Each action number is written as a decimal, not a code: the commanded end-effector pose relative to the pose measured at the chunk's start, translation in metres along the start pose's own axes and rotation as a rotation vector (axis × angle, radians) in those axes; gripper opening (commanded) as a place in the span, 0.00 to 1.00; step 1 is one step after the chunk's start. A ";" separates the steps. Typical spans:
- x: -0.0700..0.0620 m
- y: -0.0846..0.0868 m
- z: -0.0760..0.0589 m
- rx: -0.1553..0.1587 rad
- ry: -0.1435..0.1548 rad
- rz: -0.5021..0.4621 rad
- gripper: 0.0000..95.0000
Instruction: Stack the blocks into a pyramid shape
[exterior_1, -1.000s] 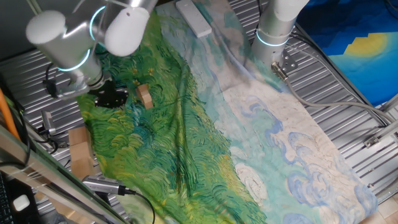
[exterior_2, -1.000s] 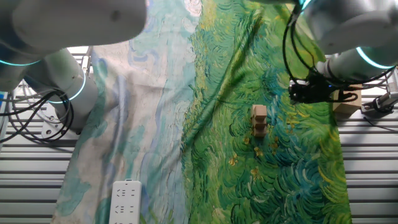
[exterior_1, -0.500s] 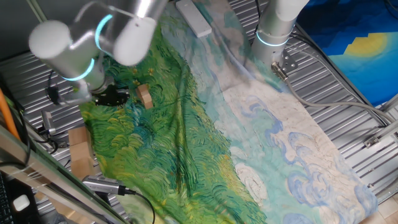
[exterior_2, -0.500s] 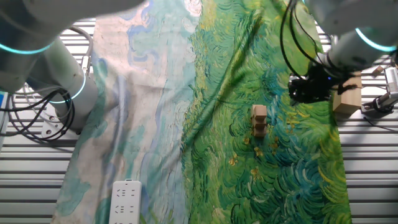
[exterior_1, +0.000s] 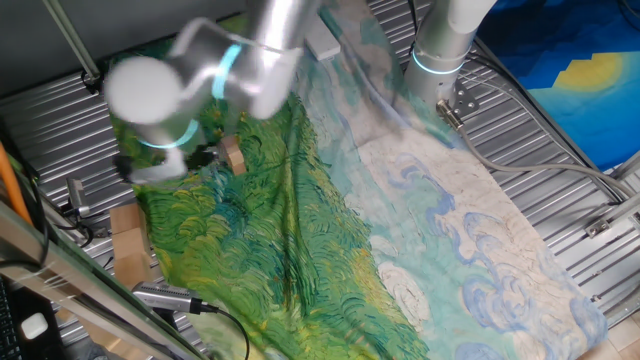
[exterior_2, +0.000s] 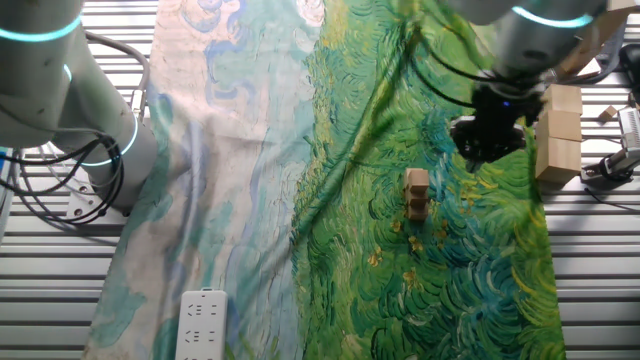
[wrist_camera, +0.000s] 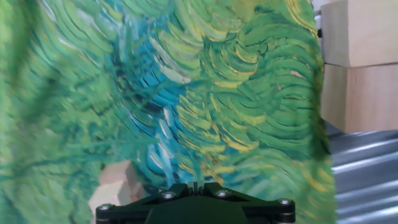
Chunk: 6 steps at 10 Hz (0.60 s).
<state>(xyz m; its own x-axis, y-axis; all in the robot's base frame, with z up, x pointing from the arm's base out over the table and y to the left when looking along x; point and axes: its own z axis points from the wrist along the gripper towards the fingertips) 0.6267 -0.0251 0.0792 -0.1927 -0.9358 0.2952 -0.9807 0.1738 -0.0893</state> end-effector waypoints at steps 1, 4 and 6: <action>0.001 -0.001 -0.001 0.091 -0.083 -0.064 0.00; 0.002 -0.001 -0.001 0.089 -0.093 -0.060 0.00; 0.002 -0.001 -0.001 0.069 -0.118 -0.053 0.00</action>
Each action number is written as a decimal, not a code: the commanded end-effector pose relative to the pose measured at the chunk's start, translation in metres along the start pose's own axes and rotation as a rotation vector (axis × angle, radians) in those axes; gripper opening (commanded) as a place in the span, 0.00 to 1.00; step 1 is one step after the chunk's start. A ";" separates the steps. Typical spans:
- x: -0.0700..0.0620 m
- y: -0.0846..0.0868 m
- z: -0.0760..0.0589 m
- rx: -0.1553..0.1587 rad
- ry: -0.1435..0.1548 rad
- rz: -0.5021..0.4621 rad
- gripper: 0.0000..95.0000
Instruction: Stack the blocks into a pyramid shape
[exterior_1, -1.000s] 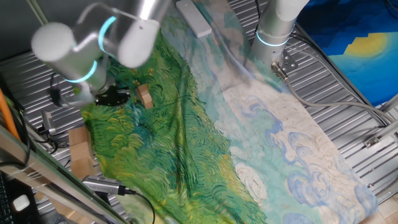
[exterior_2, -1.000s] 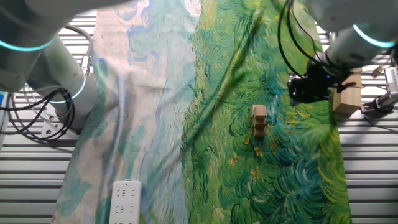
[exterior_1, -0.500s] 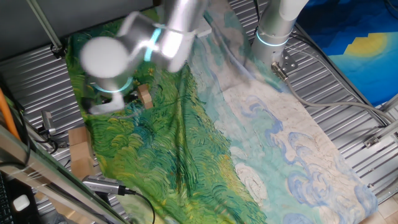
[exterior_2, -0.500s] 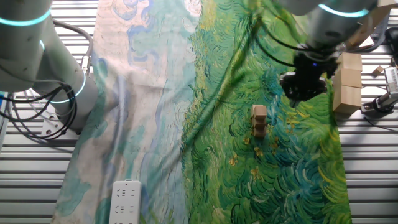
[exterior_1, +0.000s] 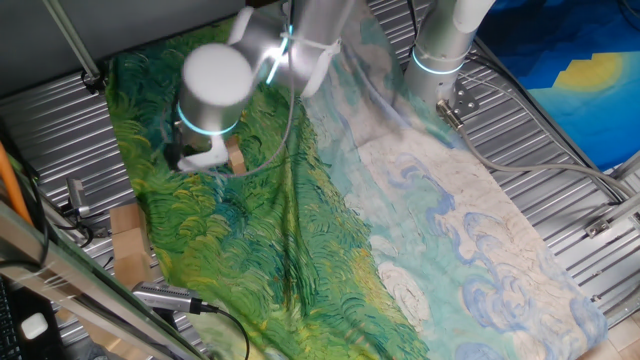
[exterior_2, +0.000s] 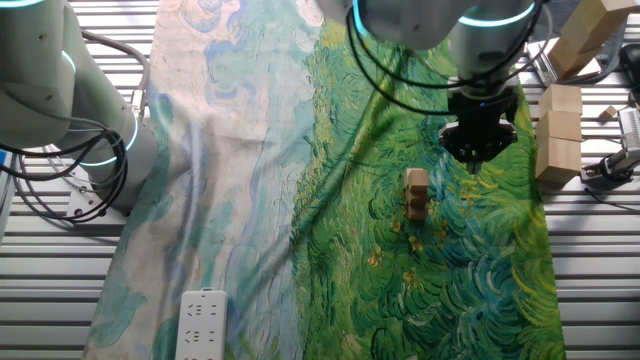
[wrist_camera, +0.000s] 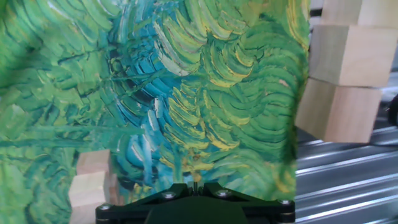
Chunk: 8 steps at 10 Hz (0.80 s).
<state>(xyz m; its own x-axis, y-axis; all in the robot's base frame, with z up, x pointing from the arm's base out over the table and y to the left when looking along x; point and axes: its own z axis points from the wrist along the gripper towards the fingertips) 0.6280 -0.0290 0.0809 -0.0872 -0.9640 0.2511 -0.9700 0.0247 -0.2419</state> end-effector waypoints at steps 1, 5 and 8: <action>-0.002 0.000 -0.001 -0.125 -0.066 0.056 0.00; 0.000 0.001 -0.001 -0.150 -0.103 0.036 0.00; 0.005 0.002 -0.002 -0.163 -0.132 0.007 0.00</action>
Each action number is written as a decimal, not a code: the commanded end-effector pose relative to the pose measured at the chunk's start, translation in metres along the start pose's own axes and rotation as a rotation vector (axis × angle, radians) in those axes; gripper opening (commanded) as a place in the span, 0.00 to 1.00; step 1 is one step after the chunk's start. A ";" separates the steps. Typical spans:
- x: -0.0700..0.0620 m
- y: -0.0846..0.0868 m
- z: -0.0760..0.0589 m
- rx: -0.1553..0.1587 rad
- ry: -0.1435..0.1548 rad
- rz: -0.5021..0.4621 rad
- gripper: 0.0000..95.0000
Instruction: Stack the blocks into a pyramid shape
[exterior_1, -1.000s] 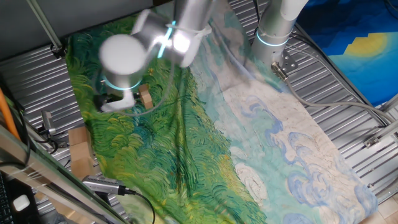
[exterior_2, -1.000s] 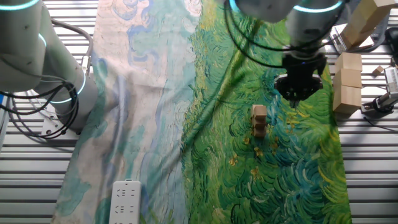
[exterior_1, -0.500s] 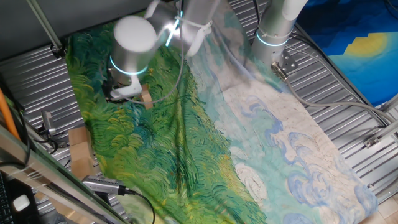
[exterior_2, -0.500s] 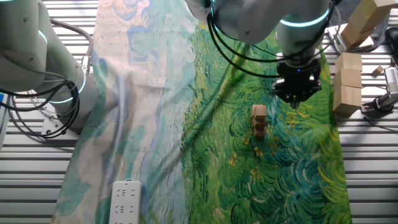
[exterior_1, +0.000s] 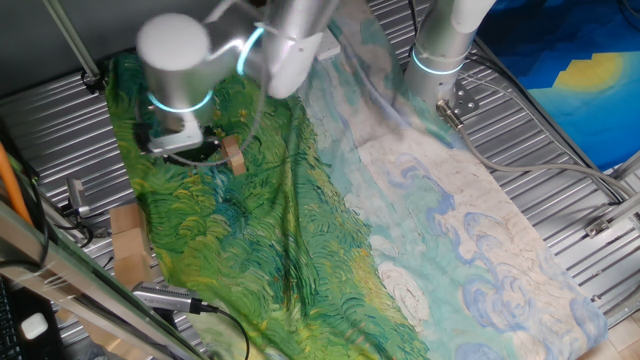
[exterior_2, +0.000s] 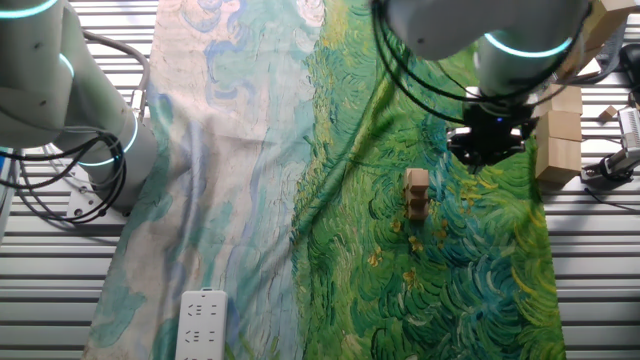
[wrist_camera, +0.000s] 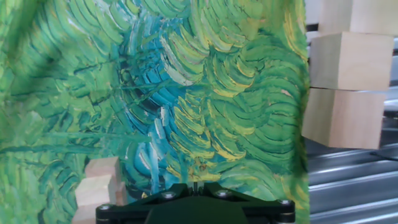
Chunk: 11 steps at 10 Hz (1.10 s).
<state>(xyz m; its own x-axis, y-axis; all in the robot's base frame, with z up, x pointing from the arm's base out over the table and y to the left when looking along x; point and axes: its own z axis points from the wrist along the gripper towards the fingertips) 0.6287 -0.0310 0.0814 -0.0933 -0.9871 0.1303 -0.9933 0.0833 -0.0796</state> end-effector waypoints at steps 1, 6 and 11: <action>0.005 0.003 -0.003 0.008 -0.011 -0.022 0.00; 0.019 0.007 -0.007 0.012 -0.015 -0.057 0.00; 0.036 0.013 -0.012 -0.076 -0.073 -0.123 0.00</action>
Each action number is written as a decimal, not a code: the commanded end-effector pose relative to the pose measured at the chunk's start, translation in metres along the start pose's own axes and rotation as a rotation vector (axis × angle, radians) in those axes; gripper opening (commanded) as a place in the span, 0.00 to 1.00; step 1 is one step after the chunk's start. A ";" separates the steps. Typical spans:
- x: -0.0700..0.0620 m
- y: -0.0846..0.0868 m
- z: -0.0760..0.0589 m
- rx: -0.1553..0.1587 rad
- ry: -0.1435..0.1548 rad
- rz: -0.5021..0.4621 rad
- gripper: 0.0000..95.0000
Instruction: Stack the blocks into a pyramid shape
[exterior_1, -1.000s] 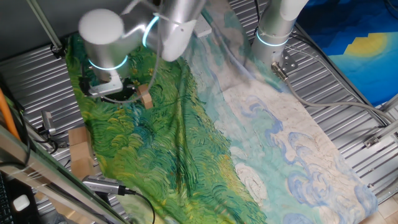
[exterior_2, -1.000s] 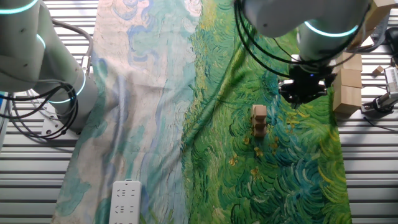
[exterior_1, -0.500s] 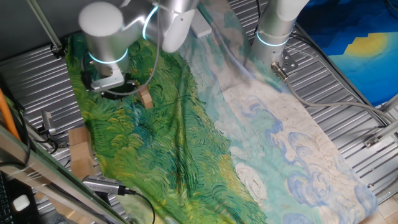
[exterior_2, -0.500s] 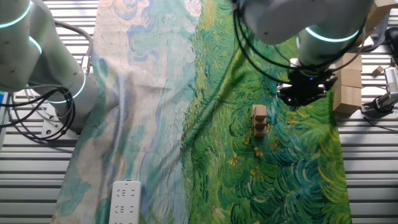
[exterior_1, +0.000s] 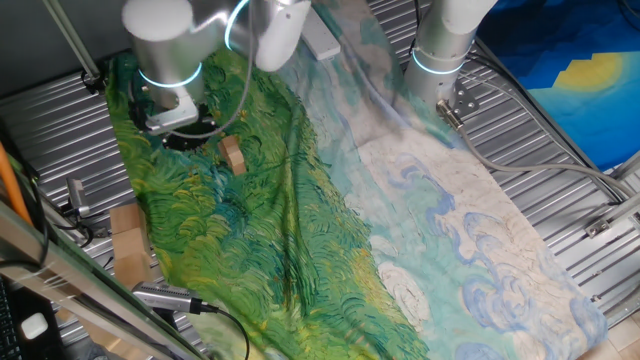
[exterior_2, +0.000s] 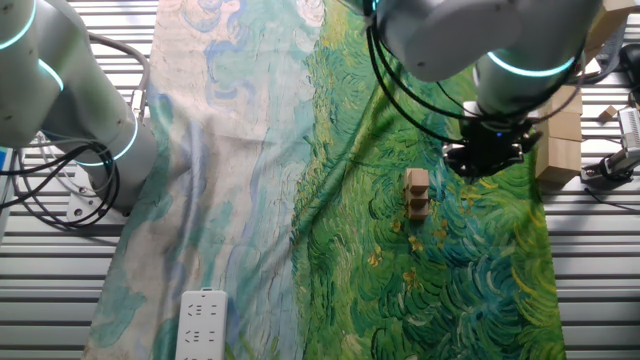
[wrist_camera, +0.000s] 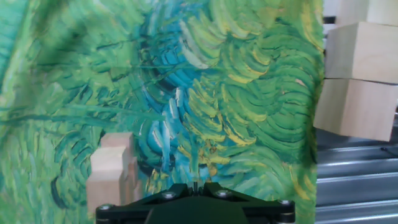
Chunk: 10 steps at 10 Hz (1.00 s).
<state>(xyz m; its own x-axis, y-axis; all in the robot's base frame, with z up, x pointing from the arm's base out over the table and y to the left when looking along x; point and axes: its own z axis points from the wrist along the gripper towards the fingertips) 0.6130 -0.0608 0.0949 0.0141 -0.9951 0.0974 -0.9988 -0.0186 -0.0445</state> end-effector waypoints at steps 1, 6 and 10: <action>0.004 0.002 -0.002 -0.052 -0.038 -0.021 0.00; 0.005 0.002 -0.003 -0.035 -0.041 0.007 0.00; 0.005 0.002 -0.003 -0.029 -0.020 0.014 0.00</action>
<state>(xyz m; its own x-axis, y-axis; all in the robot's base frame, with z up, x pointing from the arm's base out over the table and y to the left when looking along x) 0.6109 -0.0643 0.0982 0.0010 -0.9964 0.0849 -0.9999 -0.0023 -0.0158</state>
